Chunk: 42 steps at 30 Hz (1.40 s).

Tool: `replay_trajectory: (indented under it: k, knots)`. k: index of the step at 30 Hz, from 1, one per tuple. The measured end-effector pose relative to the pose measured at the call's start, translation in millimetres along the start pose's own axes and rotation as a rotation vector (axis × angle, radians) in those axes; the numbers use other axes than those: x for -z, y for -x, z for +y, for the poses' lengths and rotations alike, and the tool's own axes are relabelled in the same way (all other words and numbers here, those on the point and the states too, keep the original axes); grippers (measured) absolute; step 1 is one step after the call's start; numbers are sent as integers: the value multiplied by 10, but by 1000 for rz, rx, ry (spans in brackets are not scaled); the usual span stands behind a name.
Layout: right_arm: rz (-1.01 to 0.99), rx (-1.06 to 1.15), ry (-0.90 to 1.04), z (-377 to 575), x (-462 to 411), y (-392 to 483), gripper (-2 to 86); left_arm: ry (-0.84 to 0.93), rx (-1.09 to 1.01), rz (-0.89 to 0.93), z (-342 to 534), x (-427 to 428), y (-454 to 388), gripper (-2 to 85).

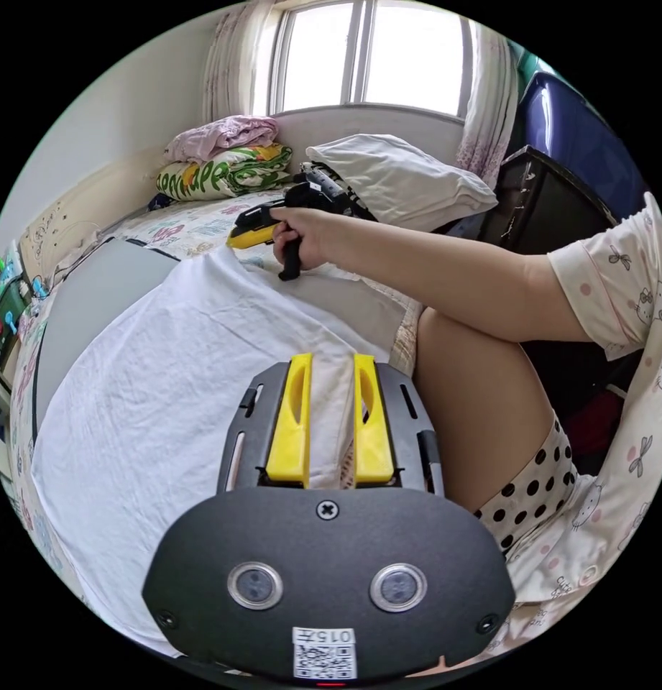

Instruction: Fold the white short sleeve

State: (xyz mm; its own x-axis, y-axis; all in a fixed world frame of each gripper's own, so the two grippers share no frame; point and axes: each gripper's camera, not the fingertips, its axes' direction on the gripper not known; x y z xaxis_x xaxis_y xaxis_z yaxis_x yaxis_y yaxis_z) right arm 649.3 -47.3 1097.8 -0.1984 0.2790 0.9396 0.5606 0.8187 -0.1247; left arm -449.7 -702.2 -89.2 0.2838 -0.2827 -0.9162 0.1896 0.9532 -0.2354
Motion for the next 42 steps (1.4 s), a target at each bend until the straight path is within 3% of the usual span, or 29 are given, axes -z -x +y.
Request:
replay_trajectory:
  k: [12, 21, 25, 31, 37, 42]
  knots:
    - [140, 111, -20, 824, -8, 408, -2, 35, -57, -104, -266, 503, -123, 69]
    - [94, 50, -26, 1618, -126, 11, -6, 39, -59, -131, -410, 759, -5, 3]
    - [63, 246, -149, 2285, 128, 208, -1, 48, -56, -94, -481, 845, 132, 3]
    - [124, 494, -171, 3433, 830, 520, 23, 62, -81, -48, -572, 963, 315, 9]
    - [167, 664, 88, 4519, 1457, 197, 56, 17, -53, 36, -809, 1185, 646, 27]
    - [258, 748, 317, 5273, 1300, -479, 83, -11, -26, 121, -1115, 1356, 862, 54]
